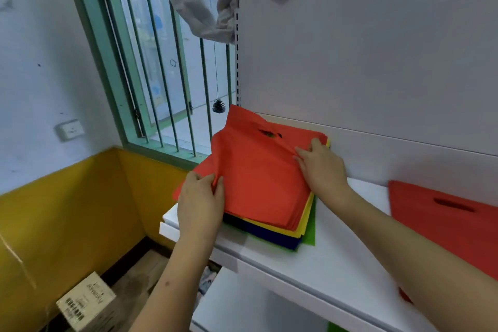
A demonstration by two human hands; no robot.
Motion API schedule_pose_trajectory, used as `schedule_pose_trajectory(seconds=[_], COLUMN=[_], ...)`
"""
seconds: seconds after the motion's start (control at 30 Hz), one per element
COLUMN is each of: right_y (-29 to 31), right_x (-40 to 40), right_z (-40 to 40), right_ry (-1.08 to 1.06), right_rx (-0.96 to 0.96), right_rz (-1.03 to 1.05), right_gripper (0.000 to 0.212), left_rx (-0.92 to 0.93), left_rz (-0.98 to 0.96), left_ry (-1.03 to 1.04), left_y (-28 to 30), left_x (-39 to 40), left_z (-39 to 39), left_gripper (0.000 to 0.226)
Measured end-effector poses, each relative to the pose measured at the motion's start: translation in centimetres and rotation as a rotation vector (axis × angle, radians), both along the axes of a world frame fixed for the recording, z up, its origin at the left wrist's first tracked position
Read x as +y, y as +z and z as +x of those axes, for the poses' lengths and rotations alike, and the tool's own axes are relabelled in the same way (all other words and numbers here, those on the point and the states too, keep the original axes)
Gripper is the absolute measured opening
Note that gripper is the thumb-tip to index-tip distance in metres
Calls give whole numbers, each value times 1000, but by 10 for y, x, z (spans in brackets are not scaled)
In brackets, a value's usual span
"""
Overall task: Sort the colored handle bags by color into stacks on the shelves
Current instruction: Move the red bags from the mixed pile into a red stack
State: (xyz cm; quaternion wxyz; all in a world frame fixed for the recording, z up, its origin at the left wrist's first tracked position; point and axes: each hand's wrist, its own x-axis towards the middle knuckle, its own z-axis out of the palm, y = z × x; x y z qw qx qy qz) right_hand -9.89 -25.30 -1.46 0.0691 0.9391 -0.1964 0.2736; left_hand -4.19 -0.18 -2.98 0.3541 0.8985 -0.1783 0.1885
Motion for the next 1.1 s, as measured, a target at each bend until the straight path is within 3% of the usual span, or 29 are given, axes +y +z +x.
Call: schedule_pose_trajectory(seconds=[0.13,0.2,0.33,0.43,0.53,0.67,0.77,0.9,1.03,1.1], right_y=[21,33,47,53,52,37,19,-9,-35,-45], right_x=[-9,-22,-55,-80,-105,-144,-169,-199,-215,-219], right_z=[-22,-35,-70,-111,-163,-238,-291,-336,-350,-346], right_ry=[-83,-69,74,94,3,-161,-246,-448,-512,-529], right_rx=[-49,-97,-278,-423,-478,-444,-379,-213,-77,-31], right_rz=[19,128,421,543,602,603,681,685,678,653], right_gripper=[38,36,23,29,33,31,36,43,47,48], left_rx=[100,150,331,299,248,358,515,677,359,354], left_rz=[-317,-461,-707,-773,-780,-850,-711,-205,156,246], left_ry=[-110,-156,-320,-420,-487,-611,-714,-865,-901,-989], left_y=[33,49,62,65,61,48,25,-5,-18,-18], left_x=[-7,-15,-42,-70,-104,-150,-173,-185,-178,-178], left_z=[-15,-20,-23,-39,-59,-98,-133,-168,-184,-185], left_gripper=[34,34,59,69,52,25,22,66,88,95])
